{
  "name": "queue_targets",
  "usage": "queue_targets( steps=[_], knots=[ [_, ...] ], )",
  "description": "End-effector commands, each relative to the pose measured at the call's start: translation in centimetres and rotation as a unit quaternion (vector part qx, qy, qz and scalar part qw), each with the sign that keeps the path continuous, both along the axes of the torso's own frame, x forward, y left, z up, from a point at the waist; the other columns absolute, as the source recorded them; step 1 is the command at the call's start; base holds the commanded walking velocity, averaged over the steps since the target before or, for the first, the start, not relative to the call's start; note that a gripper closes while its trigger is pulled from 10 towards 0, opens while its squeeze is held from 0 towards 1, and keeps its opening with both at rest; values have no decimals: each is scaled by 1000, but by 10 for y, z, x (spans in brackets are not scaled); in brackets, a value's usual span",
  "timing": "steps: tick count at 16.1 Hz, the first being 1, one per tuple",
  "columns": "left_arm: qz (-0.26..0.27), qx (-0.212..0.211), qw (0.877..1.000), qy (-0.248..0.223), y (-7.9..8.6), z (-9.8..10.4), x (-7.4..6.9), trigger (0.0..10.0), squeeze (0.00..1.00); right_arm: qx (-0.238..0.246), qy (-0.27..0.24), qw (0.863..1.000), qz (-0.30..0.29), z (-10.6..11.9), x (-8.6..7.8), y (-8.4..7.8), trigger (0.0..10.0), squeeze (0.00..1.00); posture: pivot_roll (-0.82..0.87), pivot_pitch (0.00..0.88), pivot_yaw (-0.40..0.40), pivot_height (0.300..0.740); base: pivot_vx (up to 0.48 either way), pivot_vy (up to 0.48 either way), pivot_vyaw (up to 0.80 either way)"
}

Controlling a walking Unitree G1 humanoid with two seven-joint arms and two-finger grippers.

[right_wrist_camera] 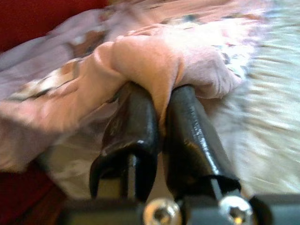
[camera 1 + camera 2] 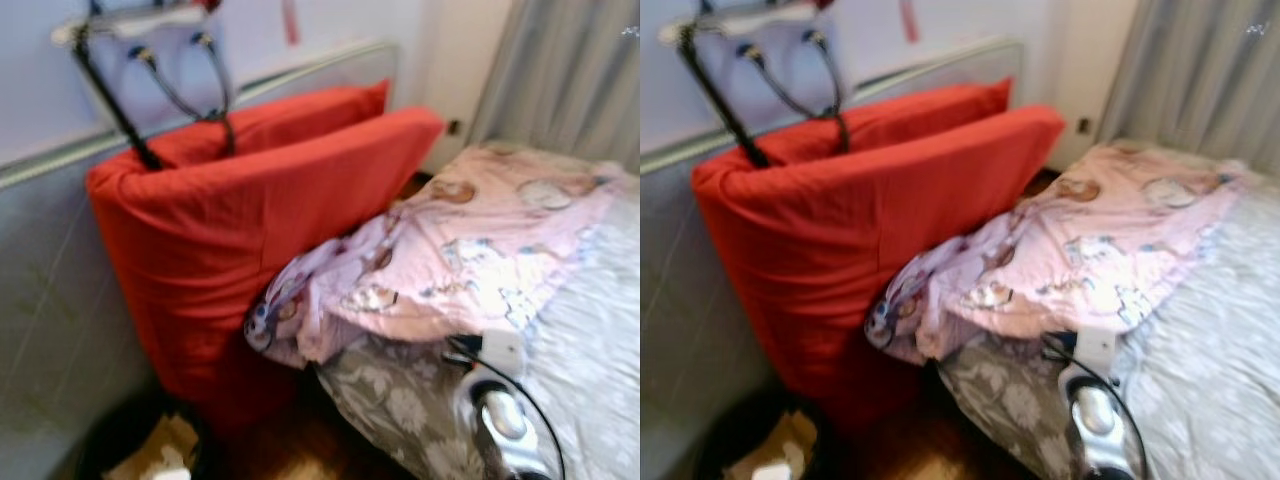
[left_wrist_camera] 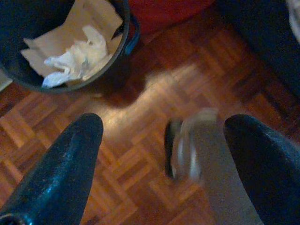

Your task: Clean up the room

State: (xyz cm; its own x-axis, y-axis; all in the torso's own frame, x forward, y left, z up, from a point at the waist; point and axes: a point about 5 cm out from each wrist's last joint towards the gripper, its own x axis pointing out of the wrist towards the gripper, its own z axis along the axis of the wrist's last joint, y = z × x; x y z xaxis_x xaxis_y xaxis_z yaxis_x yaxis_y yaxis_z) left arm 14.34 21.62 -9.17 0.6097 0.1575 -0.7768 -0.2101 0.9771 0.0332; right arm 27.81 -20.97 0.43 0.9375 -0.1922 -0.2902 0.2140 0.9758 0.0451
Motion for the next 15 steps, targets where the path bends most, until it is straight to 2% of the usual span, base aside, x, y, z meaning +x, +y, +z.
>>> queue_targets(
  steps=[1, 6, 9, 10, 13, 15],
  knots=[
    [-3, 10, 1000, -1, 5, 1, 1, 10000, 0, 5, -24, 1000, 1, 7, 6, 5, 10000, 0, 24, 0, -26, 740, 0, 0, 0],
    [-4, 10, 1000, 3, 5, 1, 0, 10000, 0, 2, -9, 1000, 7, 4, 5, 6, 10000, 0, 25, 0, -27, 740, 0, 0, 0],
    [-5, 8, 1000, 6, 5, 0, -2, 10000, 0, -13, 32, 999, 6, -5, 0, 5, 10000, 0, 25, 0, -27, 740, 0, 0, 0],
    [-5, 8, 1000, 7, 4, 0, -3, 10000, 0, -22, 62, 998, 1, -12, -5, 1, 10000, 0, 23, 0, -29, 740, 0, 0, 0],
    [-6, 7, 1000, 8, 4, -1, -3, 10000, 0, -39, 106, 993, -20, -22, -15, -8, 10000, 0, 23, 0, -29, 740, 0, 0, 0],
    [-6, 7, 1000, 8, 4, 0, -2, 10000, 0, -43, 102, 993, -47, -22, -18, -17, 10000, 0, 23, 0, -28, 740, 0, 0, 0]
  ],
)
